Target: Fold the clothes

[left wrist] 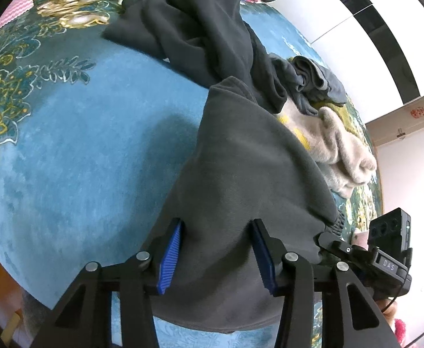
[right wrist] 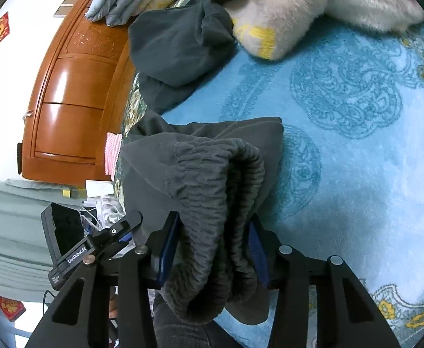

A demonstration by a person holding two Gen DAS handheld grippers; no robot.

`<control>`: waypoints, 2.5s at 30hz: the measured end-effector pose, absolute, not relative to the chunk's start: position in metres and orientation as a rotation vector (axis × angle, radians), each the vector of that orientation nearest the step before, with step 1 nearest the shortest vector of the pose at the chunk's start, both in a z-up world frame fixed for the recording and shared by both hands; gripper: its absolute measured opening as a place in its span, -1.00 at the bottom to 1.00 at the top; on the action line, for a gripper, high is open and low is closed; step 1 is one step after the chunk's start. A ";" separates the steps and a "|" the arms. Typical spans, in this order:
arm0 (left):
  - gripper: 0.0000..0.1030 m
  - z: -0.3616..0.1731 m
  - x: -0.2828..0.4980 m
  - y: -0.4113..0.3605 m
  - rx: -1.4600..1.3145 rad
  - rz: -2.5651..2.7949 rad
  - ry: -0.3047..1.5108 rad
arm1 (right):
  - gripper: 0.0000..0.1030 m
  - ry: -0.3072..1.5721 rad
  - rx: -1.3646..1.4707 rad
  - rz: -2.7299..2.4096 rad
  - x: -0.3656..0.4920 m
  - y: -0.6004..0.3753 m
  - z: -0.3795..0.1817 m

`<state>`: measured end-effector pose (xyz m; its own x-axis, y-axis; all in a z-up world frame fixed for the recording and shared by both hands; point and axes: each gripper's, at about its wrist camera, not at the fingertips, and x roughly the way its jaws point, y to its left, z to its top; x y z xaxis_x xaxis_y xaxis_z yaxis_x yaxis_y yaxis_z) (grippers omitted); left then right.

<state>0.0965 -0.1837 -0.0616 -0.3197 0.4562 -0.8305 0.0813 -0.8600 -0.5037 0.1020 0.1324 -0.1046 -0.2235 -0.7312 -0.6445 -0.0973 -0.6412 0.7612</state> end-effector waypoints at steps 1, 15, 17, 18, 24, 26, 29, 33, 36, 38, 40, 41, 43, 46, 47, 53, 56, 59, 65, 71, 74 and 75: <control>-0.02 -0.061 0.097 -0.183 -1.669 2.275 -0.686 | -0.08 -0.984 1.601 -1.916 0.102 0.132 -0.106; 0.38 -0.095 0.085 -0.202 -1.719 2.210 -0.852 | -0.08 -1.024 1.663 -1.901 0.093 0.132 -0.117; 0.18 -0.089 0.090 -0.199 -1.683 2.229 -0.830 | -0.08 -1.031 1.674 -1.897 0.091 0.133 -0.118; 0.12 -0.086 0.091 -0.198 -1.671 2.234 -0.814 | -0.08 -1.033 1.679 -1.895 0.090 0.133 -0.118; -0.26 -0.068 0.102 -0.196 -1.578 2.217 -0.890 | -0.15 -0.978 1.617 -1.911 0.096 0.132 -0.088; -0.30 -0.061 0.108 -0.188 -1.543 2.197 -0.893 | -0.15 -0.948 1.571 -1.943 0.099 0.139 -0.071; -0.32 -0.050 0.116 -0.168 -1.506 2.158 -0.892 | -0.16 -0.924 1.503 -1.989 0.109 0.164 -0.042; -0.32 -0.018 0.126 -0.124 -1.417 2.096 -0.833 | -0.16 -0.906 1.404 -2.063 0.133 0.208 0.003; -0.32 0.014 0.131 -0.076 -1.352 2.042 -0.725 | -0.16 -0.904 1.325 -2.136 0.156 0.252 0.039; -0.32 0.033 0.133 -0.041 -1.322 2.001 -0.656 | -0.16 -0.919 1.285 -2.196 0.173 0.282 0.058; -0.32 0.048 0.135 -0.002 -1.304 1.945 -0.594 | -0.16 -0.940 1.261 -2.259 0.193 0.317 0.075; -0.31 0.052 0.137 0.019 -1.307 1.915 -0.566 | -0.16 -0.948 1.256 -2.288 0.204 0.336 0.082; -0.31 0.059 0.140 0.060 -1.311 1.855 -0.511 | -0.16 -0.953 1.251 -2.341 0.223 0.368 0.093; -0.31 0.063 0.151 0.118 -1.332 1.769 -0.440 | -0.16 -0.970 1.254 -2.418 0.253 0.413 0.103; -0.31 0.064 0.155 0.137 -1.340 1.741 -0.418 | -0.16 -0.983 1.258 -2.433 0.261 0.428 0.102; -0.31 0.048 0.167 0.230 -1.435 1.656 -0.324 | -0.16 -1.104 1.325 -2.482 0.290 0.511 0.080; -0.31 0.037 0.177 0.269 -1.476 1.634 -0.251 | -0.16 -1.171 1.356 -2.487 0.298 0.545 0.062; -0.25 0.026 0.185 0.287 -1.492 1.624 -0.154 | -0.16 -1.243 1.357 -2.475 0.300 0.572 0.042; -0.24 0.018 0.182 0.275 -1.525 1.654 -0.165 | -0.15 -1.381 1.378 -2.435 0.300 0.599 -0.003; -0.24 0.029 0.188 0.263 -1.486 1.659 -0.202 | -0.04 -1.324 1.412 -2.532 0.311 0.601 0.006; -0.24 0.038 0.198 0.269 -1.449 1.646 -0.175 | -0.04 -1.217 1.382 -2.704 0.320 0.602 0.033; -0.24 0.039 0.201 0.276 -1.431 1.638 -0.156 | -0.04 -1.175 1.361 -2.757 0.322 0.600 0.042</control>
<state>0.2007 0.2759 0.0392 0.1050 0.6895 -0.7167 -0.5421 -0.5645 -0.6225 0.3218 0.6001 0.0416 -0.6489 -0.1687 -0.7419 -0.4184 -0.7353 0.5332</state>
